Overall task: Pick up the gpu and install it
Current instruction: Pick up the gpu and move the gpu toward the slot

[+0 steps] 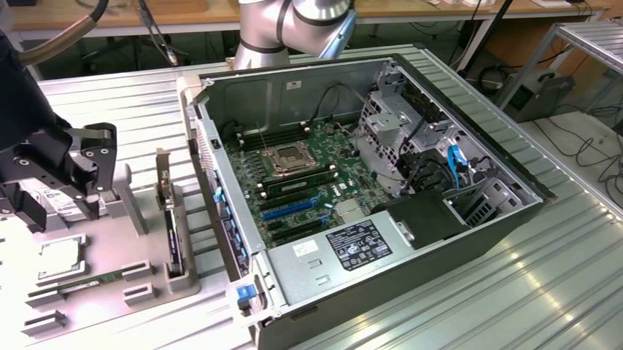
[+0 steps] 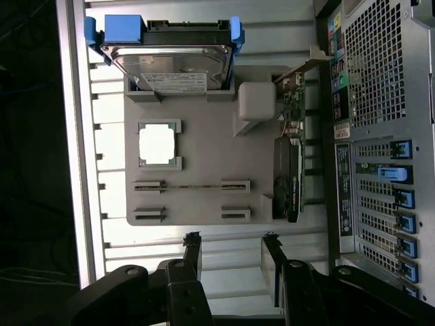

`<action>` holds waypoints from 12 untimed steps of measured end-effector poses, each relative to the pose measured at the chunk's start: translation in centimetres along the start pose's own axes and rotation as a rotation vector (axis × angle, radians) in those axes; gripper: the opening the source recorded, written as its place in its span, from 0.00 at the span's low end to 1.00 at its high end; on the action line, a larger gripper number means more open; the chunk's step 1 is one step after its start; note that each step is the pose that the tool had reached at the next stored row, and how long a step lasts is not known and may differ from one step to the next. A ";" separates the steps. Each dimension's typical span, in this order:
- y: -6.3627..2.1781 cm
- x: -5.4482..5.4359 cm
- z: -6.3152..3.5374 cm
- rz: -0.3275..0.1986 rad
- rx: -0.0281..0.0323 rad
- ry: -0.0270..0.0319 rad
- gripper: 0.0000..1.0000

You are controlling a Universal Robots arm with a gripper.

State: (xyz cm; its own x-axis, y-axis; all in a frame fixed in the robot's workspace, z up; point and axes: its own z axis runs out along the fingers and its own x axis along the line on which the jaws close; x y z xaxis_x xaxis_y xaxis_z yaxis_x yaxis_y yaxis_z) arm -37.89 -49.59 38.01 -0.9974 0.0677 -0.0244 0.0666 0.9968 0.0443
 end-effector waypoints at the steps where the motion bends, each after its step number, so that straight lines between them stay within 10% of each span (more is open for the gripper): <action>1: 0.00 0.0 0.00 0.000 0.0000 0.0000 0.48; 12: -0.04 0.6 0.04 0.000 -0.0001 0.0000 0.48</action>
State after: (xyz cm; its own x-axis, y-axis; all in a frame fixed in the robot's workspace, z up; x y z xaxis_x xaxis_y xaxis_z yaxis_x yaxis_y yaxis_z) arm -38.52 -49.59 37.96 -0.9974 0.0677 -0.0245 0.0666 0.9968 0.0444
